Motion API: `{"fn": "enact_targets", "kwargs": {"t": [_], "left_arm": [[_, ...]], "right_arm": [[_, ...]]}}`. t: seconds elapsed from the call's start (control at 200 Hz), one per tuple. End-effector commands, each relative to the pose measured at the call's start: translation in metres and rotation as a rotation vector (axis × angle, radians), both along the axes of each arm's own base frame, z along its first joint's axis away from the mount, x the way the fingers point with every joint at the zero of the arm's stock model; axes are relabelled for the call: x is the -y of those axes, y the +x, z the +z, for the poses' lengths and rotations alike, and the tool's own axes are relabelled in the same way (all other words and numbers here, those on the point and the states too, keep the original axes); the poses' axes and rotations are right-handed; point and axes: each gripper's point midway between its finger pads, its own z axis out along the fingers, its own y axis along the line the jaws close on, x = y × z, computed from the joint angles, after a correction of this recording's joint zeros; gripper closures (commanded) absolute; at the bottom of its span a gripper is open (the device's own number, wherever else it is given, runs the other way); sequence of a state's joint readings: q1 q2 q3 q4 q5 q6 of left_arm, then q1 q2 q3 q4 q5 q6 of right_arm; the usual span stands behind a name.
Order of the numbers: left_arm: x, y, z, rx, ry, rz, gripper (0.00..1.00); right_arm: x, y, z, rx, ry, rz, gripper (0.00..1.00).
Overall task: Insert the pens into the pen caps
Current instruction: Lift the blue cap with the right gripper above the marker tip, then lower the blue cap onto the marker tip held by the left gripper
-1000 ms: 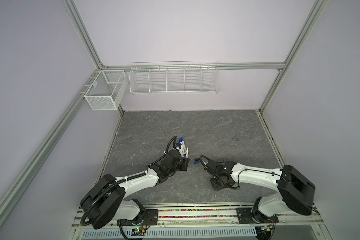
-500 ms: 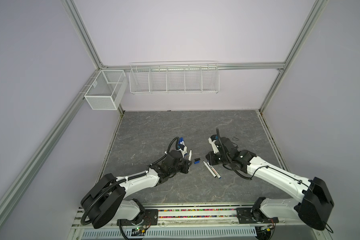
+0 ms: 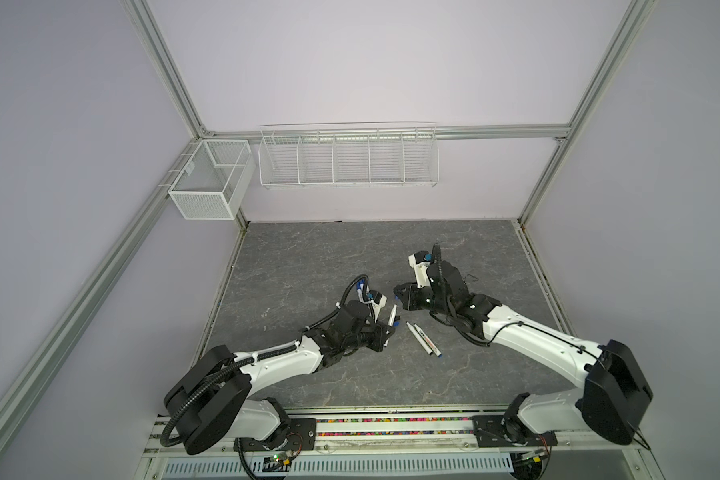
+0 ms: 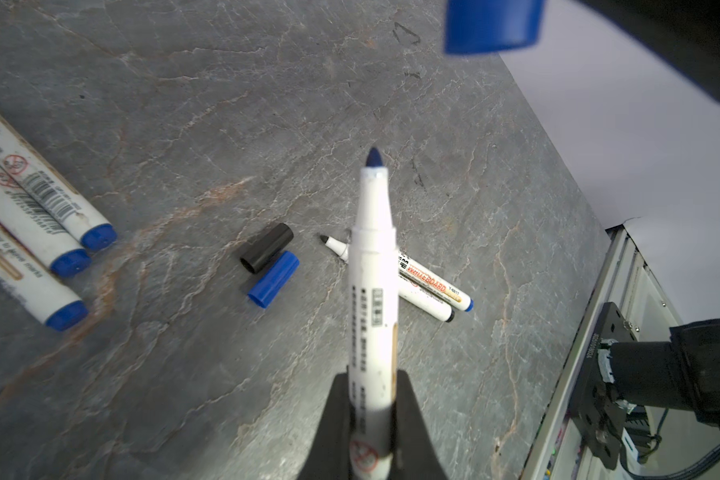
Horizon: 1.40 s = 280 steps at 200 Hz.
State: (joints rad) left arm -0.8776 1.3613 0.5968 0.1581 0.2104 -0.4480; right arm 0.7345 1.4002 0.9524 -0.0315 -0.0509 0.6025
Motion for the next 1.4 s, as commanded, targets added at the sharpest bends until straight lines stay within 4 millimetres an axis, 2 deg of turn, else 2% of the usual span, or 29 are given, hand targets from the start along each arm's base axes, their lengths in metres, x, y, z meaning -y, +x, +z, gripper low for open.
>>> {"fn": "enact_targets", "kwargs": {"t": [0.0, 0.895, 1.395], "left_arm": [[0.008, 0.001, 0.012, 0.034, -0.017, -0.032, 1.00], [0.007, 0.001, 0.016, 0.048, -0.029, -0.024, 1.00], [0.007, 0.002, 0.014, 0.046, -0.023, -0.019, 1.00]], "right_arm": [[-0.004, 0.009, 0.009, 0.011, 0.032, -0.023, 0.93], [0.004, 0.006, -0.033, -0.068, -0.051, -0.031, 0.93], [0.007, -0.005, -0.040, -0.093, -0.051, -0.004, 0.93]]}}
